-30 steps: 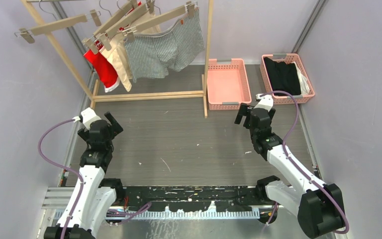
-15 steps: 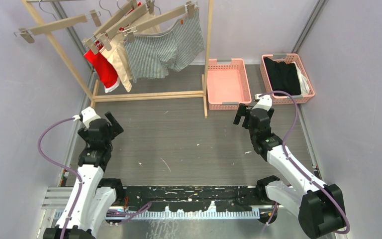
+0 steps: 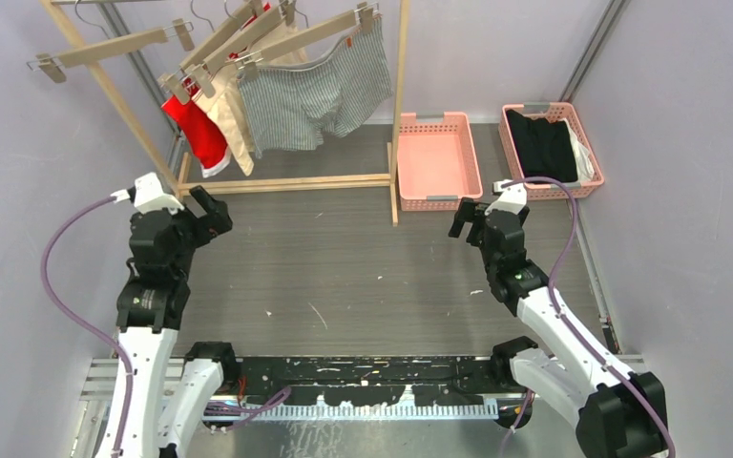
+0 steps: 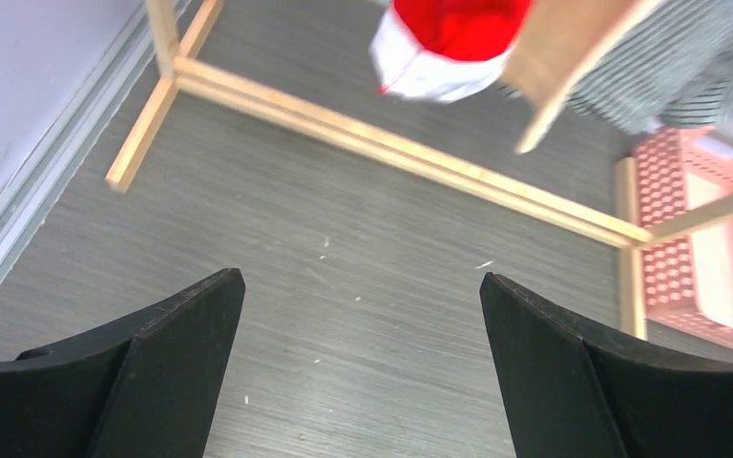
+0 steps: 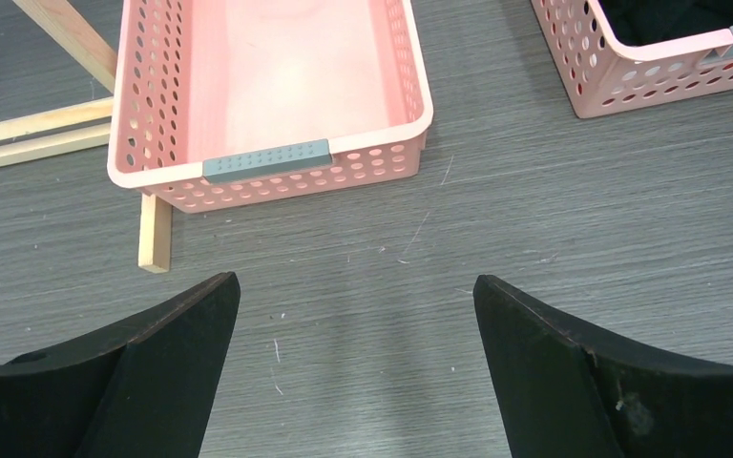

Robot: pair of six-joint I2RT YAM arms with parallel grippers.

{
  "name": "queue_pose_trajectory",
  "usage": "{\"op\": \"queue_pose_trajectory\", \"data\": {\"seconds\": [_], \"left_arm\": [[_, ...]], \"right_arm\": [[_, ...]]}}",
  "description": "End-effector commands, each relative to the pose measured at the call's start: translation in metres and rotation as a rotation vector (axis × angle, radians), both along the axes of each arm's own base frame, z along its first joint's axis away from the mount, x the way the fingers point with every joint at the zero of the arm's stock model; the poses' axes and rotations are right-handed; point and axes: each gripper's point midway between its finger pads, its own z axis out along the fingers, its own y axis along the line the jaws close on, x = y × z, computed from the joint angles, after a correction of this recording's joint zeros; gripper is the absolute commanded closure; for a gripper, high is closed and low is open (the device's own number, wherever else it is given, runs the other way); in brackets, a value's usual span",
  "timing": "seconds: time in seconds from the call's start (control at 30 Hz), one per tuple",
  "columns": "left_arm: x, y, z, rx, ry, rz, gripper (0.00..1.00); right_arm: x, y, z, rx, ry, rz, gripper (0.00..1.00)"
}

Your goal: Remove the underwear clipped to the hanger

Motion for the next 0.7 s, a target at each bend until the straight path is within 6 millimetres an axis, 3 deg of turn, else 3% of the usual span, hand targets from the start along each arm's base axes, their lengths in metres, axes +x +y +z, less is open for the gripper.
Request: {"op": "queue_pose_trajectory", "data": {"seconds": [0.0,0.2,0.33,0.67], "left_arm": [[-0.01,-0.021,0.064,0.006,-0.106,-0.134,0.02],[-0.014,-0.052,0.125,0.008,-0.172,-0.325,0.02],[-0.005,-0.054,0.163,0.034,-0.221,-0.343,0.02],[0.065,-0.039,0.242,0.153,-0.242,-0.283,0.02]], "right_arm": [[0.001,0.006,0.016,0.021,-0.067,0.025,0.01],[-0.001,0.012,0.031,0.012,-0.104,0.049,0.01],[-0.003,0.015,0.045,0.001,-0.136,0.064,0.01],[-0.015,0.014,0.085,0.005,-0.202,0.077,0.01]]}}
